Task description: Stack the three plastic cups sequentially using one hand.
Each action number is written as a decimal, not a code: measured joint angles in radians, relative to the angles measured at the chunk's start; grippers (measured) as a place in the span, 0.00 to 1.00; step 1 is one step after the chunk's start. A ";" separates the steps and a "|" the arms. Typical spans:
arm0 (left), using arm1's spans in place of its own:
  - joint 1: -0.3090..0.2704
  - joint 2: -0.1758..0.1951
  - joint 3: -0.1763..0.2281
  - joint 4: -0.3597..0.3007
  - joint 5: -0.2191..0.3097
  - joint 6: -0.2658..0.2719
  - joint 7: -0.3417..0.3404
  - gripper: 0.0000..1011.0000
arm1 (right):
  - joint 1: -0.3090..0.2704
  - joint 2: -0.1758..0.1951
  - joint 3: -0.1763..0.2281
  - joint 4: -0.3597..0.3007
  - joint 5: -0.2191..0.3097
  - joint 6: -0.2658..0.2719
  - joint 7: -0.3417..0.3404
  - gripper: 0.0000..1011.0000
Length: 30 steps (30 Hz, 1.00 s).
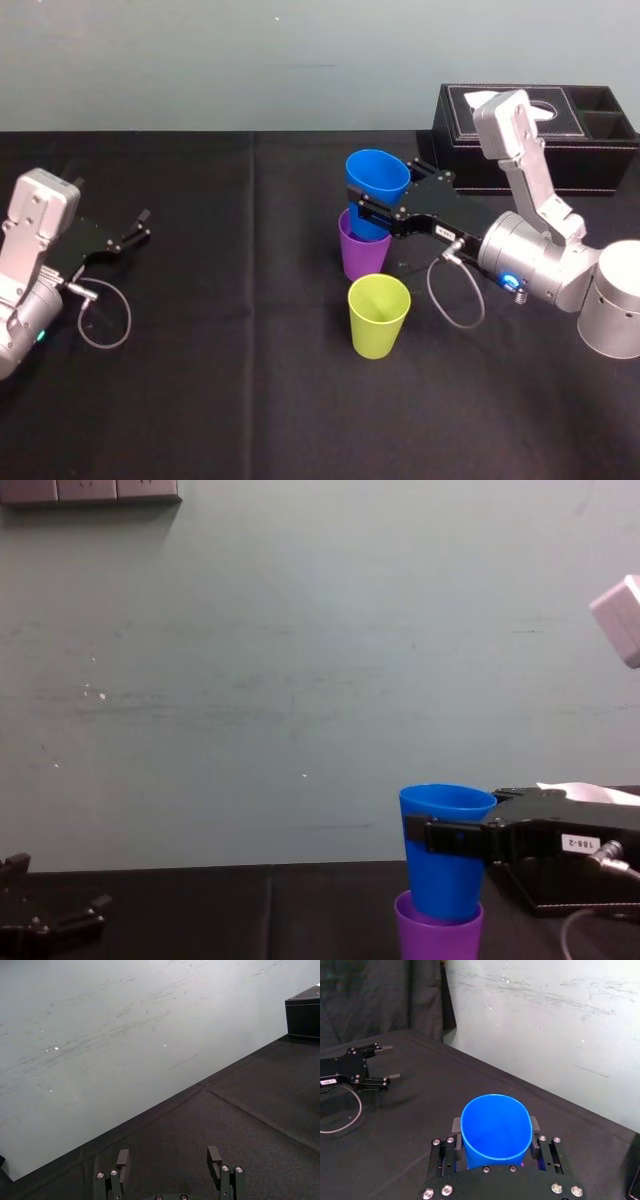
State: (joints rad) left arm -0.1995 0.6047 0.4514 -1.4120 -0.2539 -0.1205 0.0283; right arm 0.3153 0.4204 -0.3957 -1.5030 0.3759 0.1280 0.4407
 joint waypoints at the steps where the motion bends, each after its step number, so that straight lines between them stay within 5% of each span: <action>1: 0.000 0.000 0.000 0.000 0.000 0.000 0.000 1.00 | 0.000 0.000 -0.001 0.002 0.000 -0.002 0.000 0.72; 30: 0.000 0.000 0.000 0.000 0.000 0.000 0.000 1.00 | -0.010 -0.021 -0.031 0.077 -0.056 -0.094 0.008 0.72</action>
State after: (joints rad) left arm -0.1995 0.6047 0.4514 -1.4120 -0.2539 -0.1205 0.0283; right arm 0.3048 0.3992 -0.4267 -1.4262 0.3196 0.0338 0.4491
